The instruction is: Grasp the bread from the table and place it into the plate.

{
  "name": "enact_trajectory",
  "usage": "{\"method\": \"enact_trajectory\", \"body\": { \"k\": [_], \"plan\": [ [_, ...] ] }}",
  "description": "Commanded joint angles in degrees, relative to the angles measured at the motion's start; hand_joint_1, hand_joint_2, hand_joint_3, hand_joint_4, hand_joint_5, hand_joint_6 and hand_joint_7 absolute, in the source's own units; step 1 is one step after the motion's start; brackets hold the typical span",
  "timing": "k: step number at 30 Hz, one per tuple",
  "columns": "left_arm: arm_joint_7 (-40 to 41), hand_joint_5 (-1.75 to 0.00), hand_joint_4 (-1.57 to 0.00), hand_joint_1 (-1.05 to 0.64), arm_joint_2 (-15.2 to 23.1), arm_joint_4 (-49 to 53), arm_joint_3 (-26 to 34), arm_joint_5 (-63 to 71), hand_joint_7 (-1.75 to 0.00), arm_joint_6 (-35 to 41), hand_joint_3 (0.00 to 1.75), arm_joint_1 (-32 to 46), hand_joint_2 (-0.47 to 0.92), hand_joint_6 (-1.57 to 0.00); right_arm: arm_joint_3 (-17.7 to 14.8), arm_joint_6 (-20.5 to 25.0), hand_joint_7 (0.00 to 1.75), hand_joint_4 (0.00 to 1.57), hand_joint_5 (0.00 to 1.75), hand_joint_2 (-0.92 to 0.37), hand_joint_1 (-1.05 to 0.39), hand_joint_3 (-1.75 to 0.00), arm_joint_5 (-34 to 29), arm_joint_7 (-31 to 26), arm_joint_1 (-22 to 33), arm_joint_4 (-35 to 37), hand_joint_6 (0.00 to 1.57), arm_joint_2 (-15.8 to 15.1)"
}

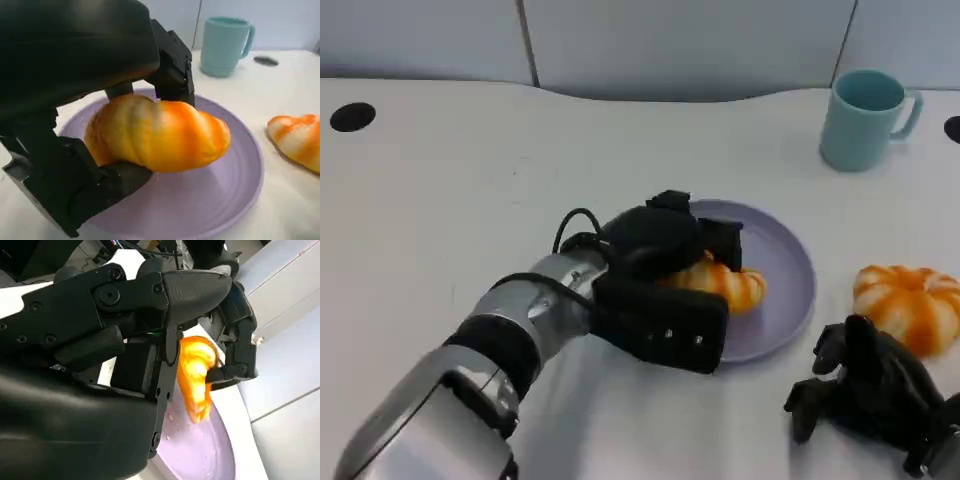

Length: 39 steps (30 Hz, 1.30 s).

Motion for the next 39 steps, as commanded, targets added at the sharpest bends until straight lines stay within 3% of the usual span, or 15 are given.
{"method": "enact_trajectory", "body": {
  "k": [1,5,7,9,17,23,29,33,39],
  "plan": [
    [-5.22,-0.65,-0.01,-0.77,0.43,-0.56,0.27,-0.87,-0.52,1.28,0.24,-1.05,0.91,-0.02,0.25,0.42,0.44,1.57,0.66,-0.92,-0.52,-0.27,-0.16,-0.59,0.87,0.22,1.57,-0.61],
    [-6.33,-0.40,0.00,-0.85,0.65,-1.12,-0.02,-0.46,-0.36,1.93,0.26,-1.18,0.92,0.00,0.33,-0.15,0.44,1.57,0.67,-0.92,-0.52,-0.28,-0.29,-0.13,0.75,0.62,1.57,-0.76],
    [-6.26,-0.12,0.00,-0.91,0.85,-1.51,-0.33,0.03,-0.21,2.67,0.30,-1.33,0.92,0.00,0.35,-1.03,0.43,1.57,0.66,-0.92,-0.52,-0.30,-0.46,0.47,0.53,1.30,1.57,-0.94],
    [-6.22,-0.02,0.00,-0.94,0.98,-1.78,-0.44,0.17,-0.10,3.09,0.33,-1.36,0.92,0.00,0.37,-1.16,0.43,1.57,0.66,-0.92,-0.53,-0.30,-0.49,0.72,0.34,1.71,1.57,-1.06],
    [-6.44,0.00,0.00,-0.99,2.50,-3.37,0.22,-0.15,0.00,2.71,0.37,-1.40,0.92,0.00,0.35,-1.84,0.44,1.57,0.68,-0.92,-0.53,-0.31,-0.82,0.53,-0.05,2.46,1.57,-1.22],
    [-16.07,0.00,0.00,-1.05,7.39,-10.39,2.26,-2.98,0.00,5.09,0.40,-1.30,0.92,0.00,-0.05,-2.15,0.46,1.57,0.71,-0.92,-0.55,-0.27,-0.91,0.17,-1.11,4.16,1.57,-1.82],
    [-19.43,0.00,0.00,-1.05,8.43,-14.18,2.98,-4.05,0.00,7.32,0.39,-0.14,0.92,0.00,-0.01,-2.69,0.47,1.57,0.72,-0.92,-0.55,-0.27,-0.92,0.03,-1.29,4.59,1.57,-1.89],
    [-27.35,0.00,0.00,-1.05,11.61,-19.06,5.65,-7.79,0.00,11.52,0.38,0.57,0.92,0.00,-0.24,-3.48,0.47,1.57,0.73,-0.92,-0.54,-0.28,-0.88,0.53,-2.15,6.20,1.57,-2.07],
    [-28.37,0.00,0.00,-1.05,12.86,-23.15,6.45,-8.86,0.00,13.52,0.40,2.22,0.92,0.00,-0.27,-4.38,0.46,1.57,0.72,-0.92,-0.53,-0.30,-1.11,0.71,-2.63,7.27,1.57,-2.23]
  ]
}}
